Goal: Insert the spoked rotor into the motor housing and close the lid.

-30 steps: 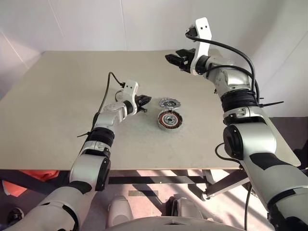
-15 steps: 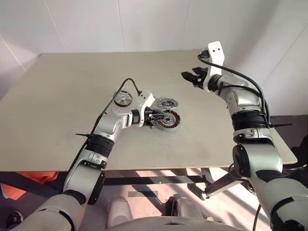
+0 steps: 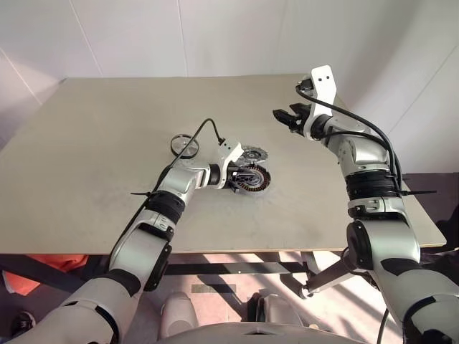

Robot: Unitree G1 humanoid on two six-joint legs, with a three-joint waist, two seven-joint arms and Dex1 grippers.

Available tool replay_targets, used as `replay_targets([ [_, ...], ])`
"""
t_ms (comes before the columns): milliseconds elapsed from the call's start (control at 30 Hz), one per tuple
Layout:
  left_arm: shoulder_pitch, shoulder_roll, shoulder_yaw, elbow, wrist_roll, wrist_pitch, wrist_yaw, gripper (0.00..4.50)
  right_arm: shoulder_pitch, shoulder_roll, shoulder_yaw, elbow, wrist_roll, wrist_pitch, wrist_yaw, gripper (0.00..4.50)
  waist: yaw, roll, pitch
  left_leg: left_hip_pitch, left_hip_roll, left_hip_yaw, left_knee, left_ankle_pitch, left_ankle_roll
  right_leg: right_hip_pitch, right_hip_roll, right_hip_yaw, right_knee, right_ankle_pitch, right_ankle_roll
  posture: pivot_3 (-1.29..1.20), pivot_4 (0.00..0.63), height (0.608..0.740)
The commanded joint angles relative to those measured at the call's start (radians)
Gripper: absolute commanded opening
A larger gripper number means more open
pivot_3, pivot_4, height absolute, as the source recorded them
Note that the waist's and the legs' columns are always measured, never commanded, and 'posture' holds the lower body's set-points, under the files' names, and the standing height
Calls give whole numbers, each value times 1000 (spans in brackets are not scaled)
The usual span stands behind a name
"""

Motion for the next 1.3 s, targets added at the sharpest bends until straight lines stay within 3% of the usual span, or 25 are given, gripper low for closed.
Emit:
replay_targets([
  [33,-31,-7,0,28,15,-24,-10,696,-13,-4,-19,-58,18,-9,-6,2934,0,0,0,0,0,0,0,0,0,0,0,0,0,0,0,0,0,740],
  [267,-44,-18,7,68,26,-43,-7,696,-16,-5,-20,-56,18,-9,-9,2934,2,0,0,1,0,0,0,0,0,1,0,0,0,0,0,0,0,740],
  [500,-59,-15,30,81,19,-39,11,3045,-20,-3,-20,-48,17,-13,-14,2934,-1,0,0,1,0,0,0,0,0,1,0,0,0,0,0,0,0,740],
  [833,-10,92,160,-186,-84,47,31,3045,9,19,-4,-81,31,0,14,2934,-2,0,0,1,0,0,0,0,0,1,0,0,0,0,0,0,0,740],
  [1100,109,170,271,-466,-158,173,152,3045,136,50,85,-178,7,69,40,2934,-3,0,0,1,1,0,-1,-1,1,1,0,0,-1,0,0,0,0,740],
  [1300,325,277,381,-703,-234,287,215,3087,298,-14,141,-397,38,131,135,933,-5,0,0,1,1,0,-1,0,0,0,1,0,-1,0,0,0,0,740],
])
